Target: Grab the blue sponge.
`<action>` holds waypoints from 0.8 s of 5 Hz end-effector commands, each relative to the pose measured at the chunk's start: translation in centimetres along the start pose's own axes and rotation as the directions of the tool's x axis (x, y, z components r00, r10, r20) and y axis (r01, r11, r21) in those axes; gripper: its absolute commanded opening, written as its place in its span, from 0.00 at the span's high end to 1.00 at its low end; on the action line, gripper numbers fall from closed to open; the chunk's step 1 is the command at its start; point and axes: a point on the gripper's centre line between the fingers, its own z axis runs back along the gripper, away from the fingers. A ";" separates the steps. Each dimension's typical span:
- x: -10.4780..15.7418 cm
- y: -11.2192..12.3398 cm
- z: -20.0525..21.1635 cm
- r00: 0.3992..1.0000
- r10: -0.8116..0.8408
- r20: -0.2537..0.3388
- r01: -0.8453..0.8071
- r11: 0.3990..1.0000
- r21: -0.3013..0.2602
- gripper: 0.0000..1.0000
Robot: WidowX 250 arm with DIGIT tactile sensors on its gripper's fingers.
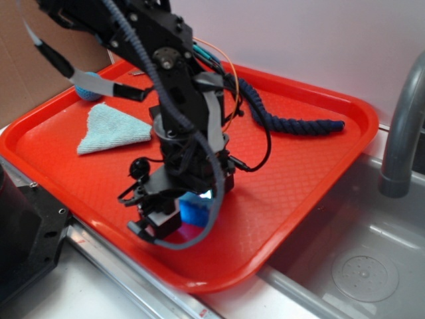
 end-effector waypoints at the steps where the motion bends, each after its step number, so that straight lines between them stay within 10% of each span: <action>1: -1.1 -0.7 4.4 0.999 0.036 -0.004 -0.036 0.997 0.068 1.00; 2: -1.7 -0.9 7.0 0.981 0.186 -0.056 -0.182 0.981 0.065 1.00; 4: -10.8 -2.0 16.2 0.776 0.631 0.013 -0.630 0.776 -0.015 1.00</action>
